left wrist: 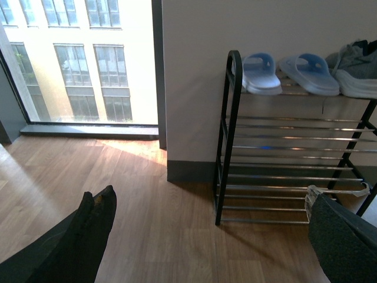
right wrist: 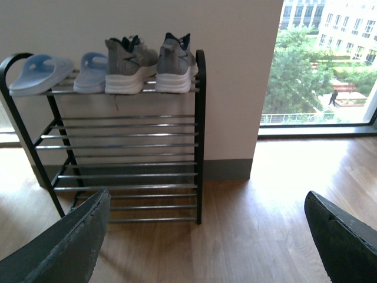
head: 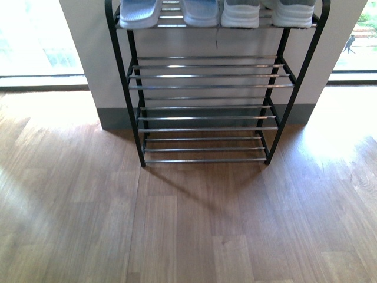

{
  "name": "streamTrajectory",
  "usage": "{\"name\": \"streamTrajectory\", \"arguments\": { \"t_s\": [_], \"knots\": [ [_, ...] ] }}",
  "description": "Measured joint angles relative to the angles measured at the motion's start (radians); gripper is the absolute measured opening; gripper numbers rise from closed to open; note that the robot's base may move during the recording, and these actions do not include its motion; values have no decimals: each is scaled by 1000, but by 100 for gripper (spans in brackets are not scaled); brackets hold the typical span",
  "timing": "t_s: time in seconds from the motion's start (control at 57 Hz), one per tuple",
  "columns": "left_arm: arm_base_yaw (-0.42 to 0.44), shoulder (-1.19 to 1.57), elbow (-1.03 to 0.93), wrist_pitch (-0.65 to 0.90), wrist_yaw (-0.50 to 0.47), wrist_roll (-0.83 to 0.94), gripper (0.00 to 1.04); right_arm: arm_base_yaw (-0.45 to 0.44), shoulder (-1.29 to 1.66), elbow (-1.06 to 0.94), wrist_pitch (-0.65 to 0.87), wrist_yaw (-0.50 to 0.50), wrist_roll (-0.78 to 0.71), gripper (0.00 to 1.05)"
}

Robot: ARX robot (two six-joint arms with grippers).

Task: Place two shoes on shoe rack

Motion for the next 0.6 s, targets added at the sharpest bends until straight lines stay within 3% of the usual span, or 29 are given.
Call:
{"name": "streamTrajectory", "arguments": {
  "t_s": [0.596],
  "knots": [
    [0, 0, 0, 0, 0, 0, 95, 0, -2, 0, 0, 0, 0, 96]
  ]
}}
